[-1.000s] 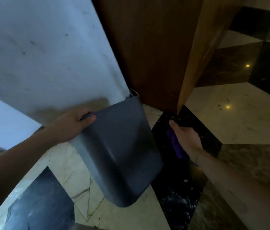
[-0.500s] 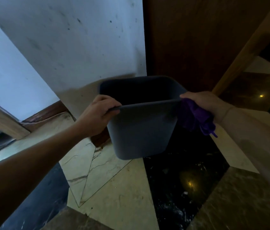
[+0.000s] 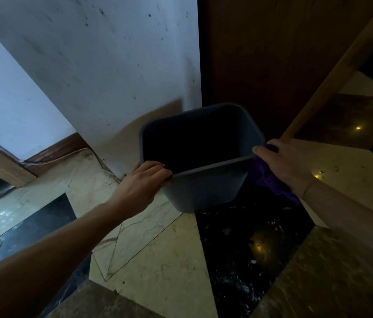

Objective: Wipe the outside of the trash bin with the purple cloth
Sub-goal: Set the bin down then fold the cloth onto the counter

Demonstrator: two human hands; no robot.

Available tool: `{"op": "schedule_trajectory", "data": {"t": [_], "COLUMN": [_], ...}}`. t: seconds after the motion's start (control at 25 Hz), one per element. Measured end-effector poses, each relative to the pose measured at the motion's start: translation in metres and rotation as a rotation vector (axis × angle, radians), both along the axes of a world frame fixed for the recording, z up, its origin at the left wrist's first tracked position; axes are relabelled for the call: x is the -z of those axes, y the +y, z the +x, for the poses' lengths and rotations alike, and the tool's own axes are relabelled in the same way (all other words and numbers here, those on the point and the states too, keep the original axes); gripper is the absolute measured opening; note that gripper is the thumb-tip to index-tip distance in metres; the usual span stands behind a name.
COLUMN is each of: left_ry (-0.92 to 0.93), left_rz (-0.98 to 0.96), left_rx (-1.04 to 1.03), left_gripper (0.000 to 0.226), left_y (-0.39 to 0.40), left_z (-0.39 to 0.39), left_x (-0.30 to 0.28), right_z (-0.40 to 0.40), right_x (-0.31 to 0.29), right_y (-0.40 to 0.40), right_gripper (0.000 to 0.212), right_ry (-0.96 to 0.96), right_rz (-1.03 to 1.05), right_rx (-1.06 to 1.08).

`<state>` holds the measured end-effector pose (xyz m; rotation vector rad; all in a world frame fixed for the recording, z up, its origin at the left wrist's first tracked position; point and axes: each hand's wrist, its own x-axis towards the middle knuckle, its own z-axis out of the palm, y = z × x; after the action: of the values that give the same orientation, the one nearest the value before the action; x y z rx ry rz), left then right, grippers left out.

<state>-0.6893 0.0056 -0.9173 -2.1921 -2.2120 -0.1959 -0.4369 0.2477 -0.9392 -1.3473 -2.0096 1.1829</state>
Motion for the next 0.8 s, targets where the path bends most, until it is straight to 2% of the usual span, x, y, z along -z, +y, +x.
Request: {"op": "schedule_trajectory", "data": {"t": [0.2, 0.28, 0.36, 0.48, 0.56, 0.64, 0.72, 0.8], "left_ry": [0.021, 0.039, 0.083, 0.114, 0.095, -0.019, -0.186, -0.46], "left_rz": [-0.031, -0.087, -0.089, -0.06, 0.016, 0.028, -0.023, -0.098], "left_rx": [-0.033, -0.058, -0.113, -0.188, -0.118, -0.011, 0.066, 0.022], "left_gripper": [0.044, 0.053, 0.052, 0.056, 0.047, 0.041, 0.046, 0.056], "left_y": [0.0, -0.001, -0.005, -0.009, 0.0, 0.02, 0.043, 0.063], "left_z": [0.006, 0.005, 0.005, 0.014, 0.038, 0.081, 0.125, 0.16], "left_x": [0.001, 0.001, -0.002, -0.038, -0.086, -0.161, -0.237, -0.319], "right_z": [0.008, 0.013, 0.028, 0.063, 0.074, 0.069, 0.053, 0.041], "right_x": [0.001, 0.001, -0.006, -0.05, -0.104, -0.179, -0.252, -0.334], "right_y": [-0.003, -0.005, -0.009, -0.021, -0.033, -0.05, -0.067, -0.077], "right_gripper": [0.027, 0.035, 0.04, 0.03, 0.023, 0.017, 0.012, 0.009], "right_ry": [0.04, 0.083, 0.088, 0.033, 0.093, 0.246, 0.442, 0.538], "right_rz": [-0.047, -0.154, -0.248, -0.265, -0.284, -0.348, -0.451, -0.503], "right_rx": [-0.015, -0.032, 0.005, 0.114, 0.203, 0.26, 0.31, 0.327]}}
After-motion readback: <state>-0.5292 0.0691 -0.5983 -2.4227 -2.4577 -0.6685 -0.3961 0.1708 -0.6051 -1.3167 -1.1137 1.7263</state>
